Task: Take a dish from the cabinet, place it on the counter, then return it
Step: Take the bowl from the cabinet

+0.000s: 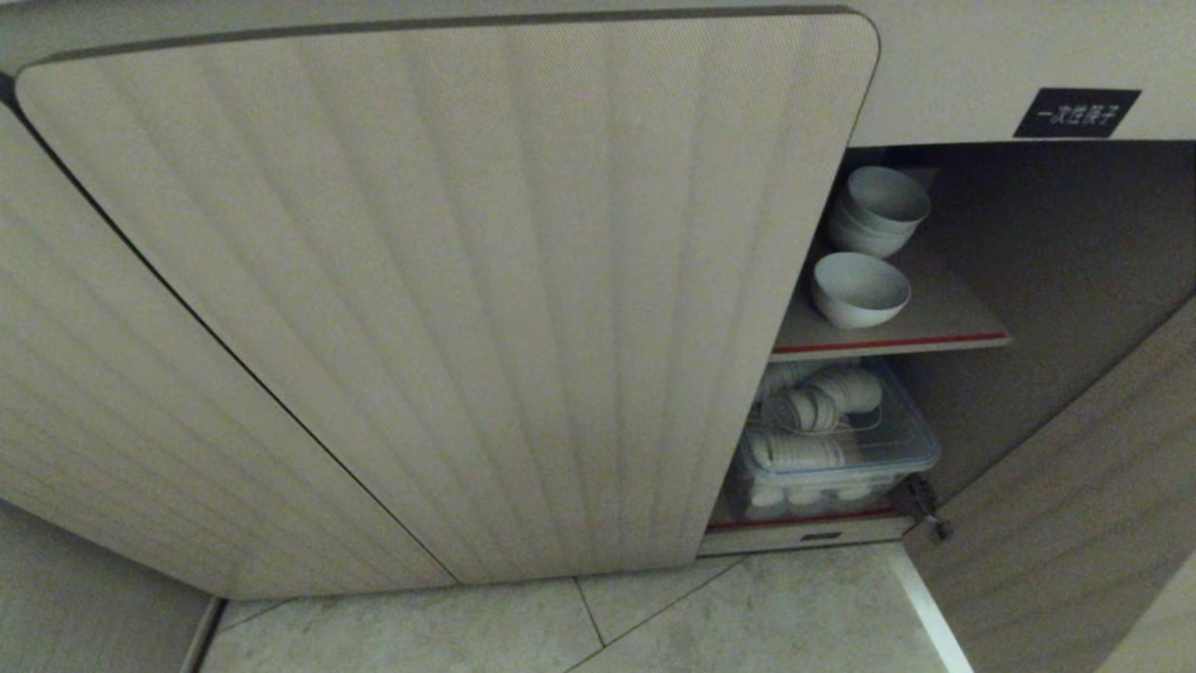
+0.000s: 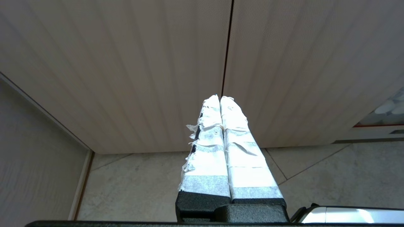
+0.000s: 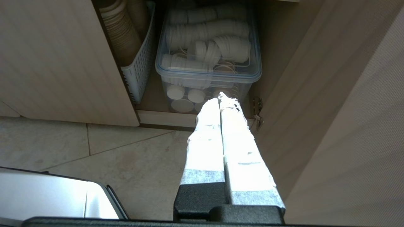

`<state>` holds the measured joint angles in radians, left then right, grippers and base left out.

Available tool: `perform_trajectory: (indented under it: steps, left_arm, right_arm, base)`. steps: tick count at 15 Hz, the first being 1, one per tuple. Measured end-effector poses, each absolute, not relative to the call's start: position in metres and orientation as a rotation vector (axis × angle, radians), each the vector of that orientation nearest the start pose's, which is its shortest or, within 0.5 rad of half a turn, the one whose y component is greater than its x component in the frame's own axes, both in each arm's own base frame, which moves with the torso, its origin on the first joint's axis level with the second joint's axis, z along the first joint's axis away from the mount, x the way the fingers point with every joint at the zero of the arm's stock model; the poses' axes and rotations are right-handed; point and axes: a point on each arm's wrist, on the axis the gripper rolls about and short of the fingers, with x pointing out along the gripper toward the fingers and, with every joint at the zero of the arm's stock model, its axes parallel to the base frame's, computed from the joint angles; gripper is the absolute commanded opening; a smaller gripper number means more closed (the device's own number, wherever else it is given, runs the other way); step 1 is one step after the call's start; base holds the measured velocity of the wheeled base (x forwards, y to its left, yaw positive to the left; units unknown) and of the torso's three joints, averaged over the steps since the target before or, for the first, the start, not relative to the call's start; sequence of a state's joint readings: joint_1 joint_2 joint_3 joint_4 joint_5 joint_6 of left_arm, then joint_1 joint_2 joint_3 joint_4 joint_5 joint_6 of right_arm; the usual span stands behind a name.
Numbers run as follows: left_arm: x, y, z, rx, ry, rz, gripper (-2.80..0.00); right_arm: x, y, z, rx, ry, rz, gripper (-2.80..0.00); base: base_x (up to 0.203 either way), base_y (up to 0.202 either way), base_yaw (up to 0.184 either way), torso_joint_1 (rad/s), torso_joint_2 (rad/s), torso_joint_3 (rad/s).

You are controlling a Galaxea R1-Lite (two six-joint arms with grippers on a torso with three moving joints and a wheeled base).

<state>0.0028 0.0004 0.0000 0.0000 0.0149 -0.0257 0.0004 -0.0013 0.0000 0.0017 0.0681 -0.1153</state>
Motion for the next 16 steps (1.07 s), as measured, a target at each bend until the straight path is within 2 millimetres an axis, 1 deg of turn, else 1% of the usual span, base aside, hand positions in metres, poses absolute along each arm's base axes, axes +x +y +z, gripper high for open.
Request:
perform_trajectory:
  steps: [5,10,16]
  left_arm:
    - [-0.0228,0.0003,0.0755,-0.026,0.0,0.018,-2.8]
    - [-0.0228,0.0003,0.0755,-0.025,0.0,0.018,-2.8]
    - [-0.0228,0.0003,0.0755,-0.026,0.0,0.017,-2.8]
  right_arm:
    - [-0.0229,0.0015,0.0754,-0.125,-0.005,0.068,-2.8]
    - [-0.0229,0.0015,0.0755,-0.185,-0.007,0.066,-2.8]
    - [-0.023,0.0015,0.0757,-0.177,-0.008,0.068,-2.8]
  base:
    - [0.0,0.0,0.0,0.0,0.0,0.0]
    - [0.0,0.0,0.0,0.0,0.0,0.0]
    - [0.0,0.0,0.0,0.0,0.0,0.0]
